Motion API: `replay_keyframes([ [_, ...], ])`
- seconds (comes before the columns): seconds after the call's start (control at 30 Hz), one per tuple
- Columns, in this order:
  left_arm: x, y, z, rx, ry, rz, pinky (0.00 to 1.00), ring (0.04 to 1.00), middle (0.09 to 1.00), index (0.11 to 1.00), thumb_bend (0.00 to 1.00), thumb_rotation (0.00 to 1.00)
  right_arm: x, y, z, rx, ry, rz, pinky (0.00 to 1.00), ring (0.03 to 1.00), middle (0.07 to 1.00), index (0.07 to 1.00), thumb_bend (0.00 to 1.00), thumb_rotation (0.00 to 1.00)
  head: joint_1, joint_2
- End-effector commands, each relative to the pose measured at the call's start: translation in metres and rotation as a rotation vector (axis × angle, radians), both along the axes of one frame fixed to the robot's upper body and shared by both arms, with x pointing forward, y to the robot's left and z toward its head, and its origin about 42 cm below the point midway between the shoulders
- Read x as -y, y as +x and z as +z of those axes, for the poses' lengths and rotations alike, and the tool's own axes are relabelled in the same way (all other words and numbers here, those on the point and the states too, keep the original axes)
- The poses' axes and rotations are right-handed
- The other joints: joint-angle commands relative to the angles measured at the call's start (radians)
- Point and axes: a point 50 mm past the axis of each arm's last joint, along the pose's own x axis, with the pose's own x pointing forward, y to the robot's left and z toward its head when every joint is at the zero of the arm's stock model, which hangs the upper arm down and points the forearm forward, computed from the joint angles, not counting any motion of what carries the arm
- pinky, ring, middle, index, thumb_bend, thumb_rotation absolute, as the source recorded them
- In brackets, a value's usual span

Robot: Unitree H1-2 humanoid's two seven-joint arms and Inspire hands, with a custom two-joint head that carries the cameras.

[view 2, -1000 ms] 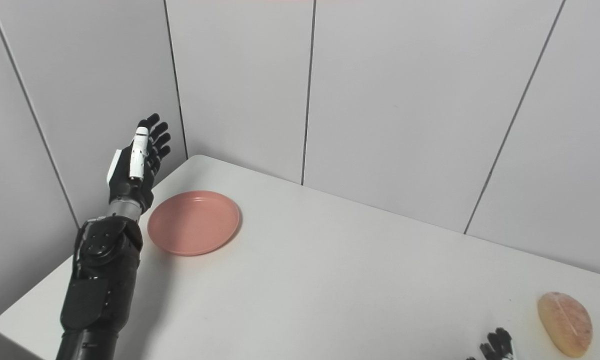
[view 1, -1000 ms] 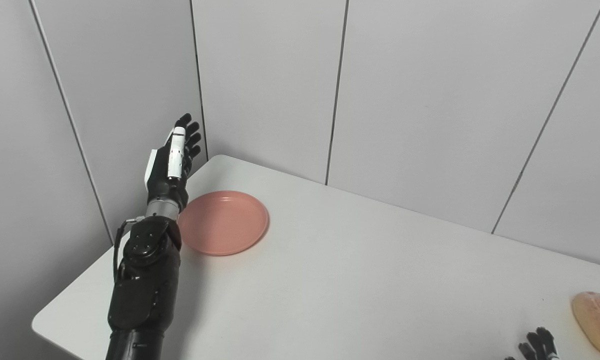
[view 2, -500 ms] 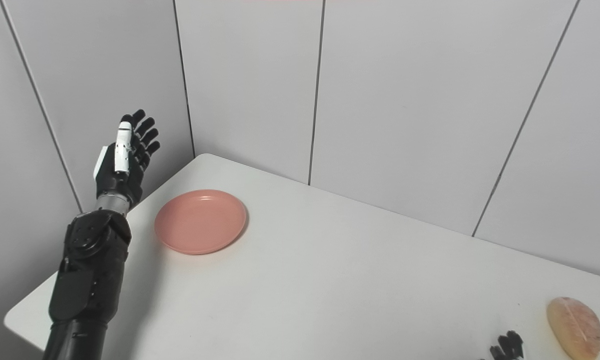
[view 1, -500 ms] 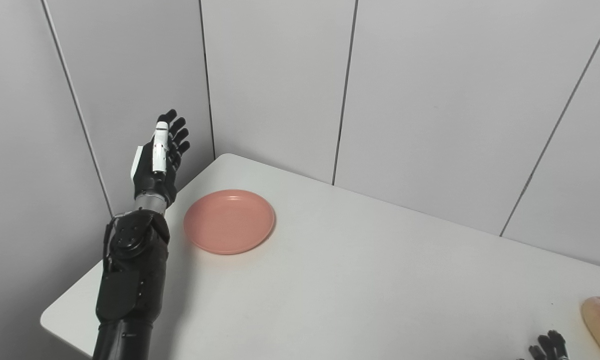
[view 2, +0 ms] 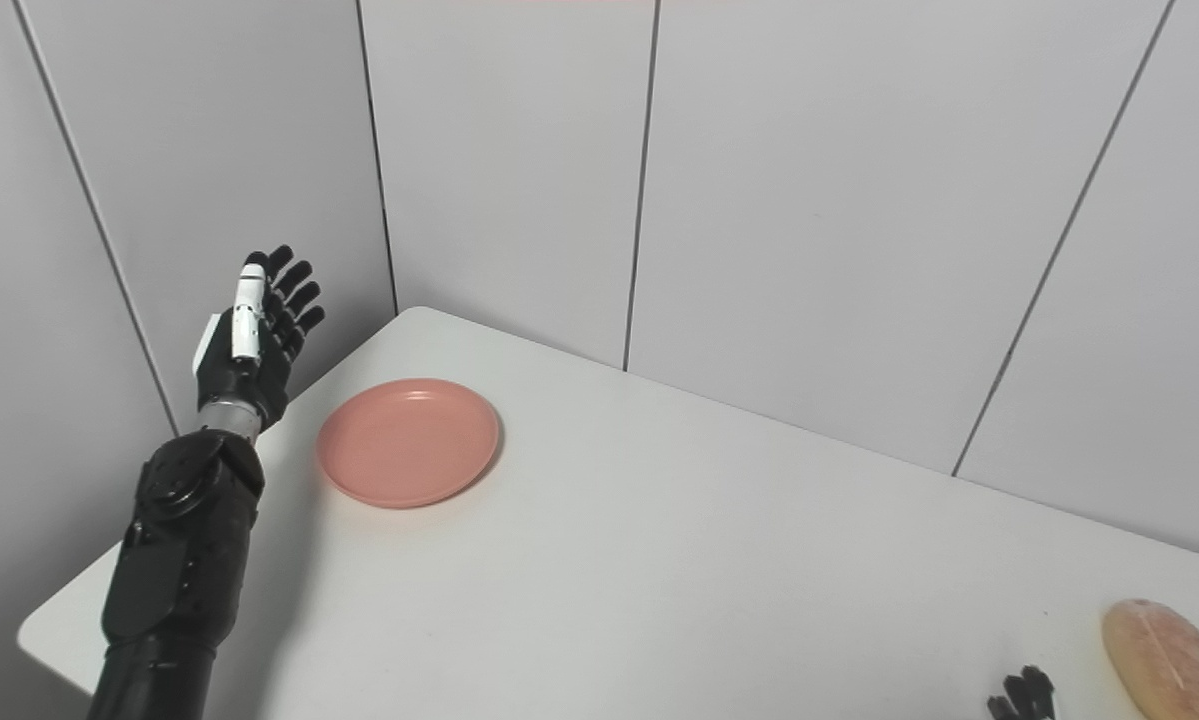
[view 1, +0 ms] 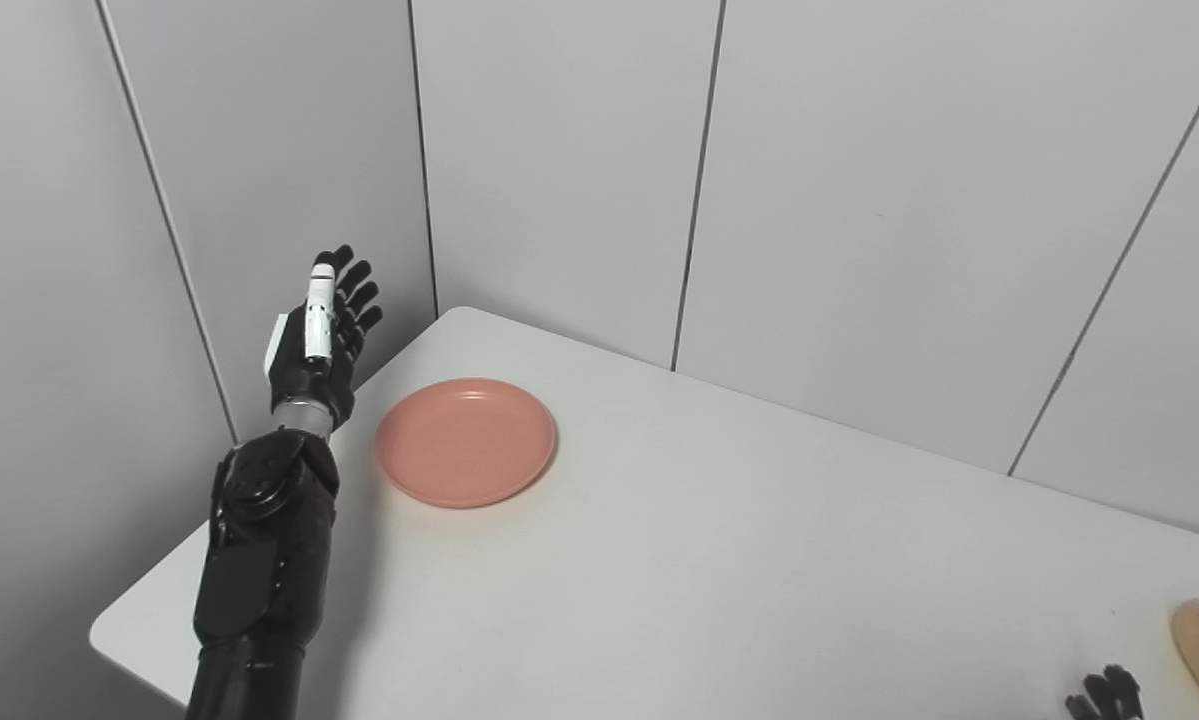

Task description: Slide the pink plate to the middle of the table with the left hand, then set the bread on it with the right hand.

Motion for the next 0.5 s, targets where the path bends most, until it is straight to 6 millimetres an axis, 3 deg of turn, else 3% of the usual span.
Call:
replay_keyframes([
  [0.0, -0.014, -0.004, 0.022, 0.074, 0.043, 0.013, 0.96, 0.954, 0.946, 0.934, 0.32, 1.0, 0.006, -0.003, -0.007, -0.06, -0.014, -0.015, 1.0, 1.0, 1.0, 1.0, 0.37, 1.0, 0.0, 0.0],
  [0.47, -0.021, -0.009, 0.003, 0.04, 0.028, 0.033, 0.97, 0.929, 0.927, 0.92, 0.31, 1.0, 0.007, -0.002, -0.009, -0.065, -0.018, -0.015, 1.0, 1.0, 1.0, 1.0, 0.39, 1.0, 0.004, 0.007],
])
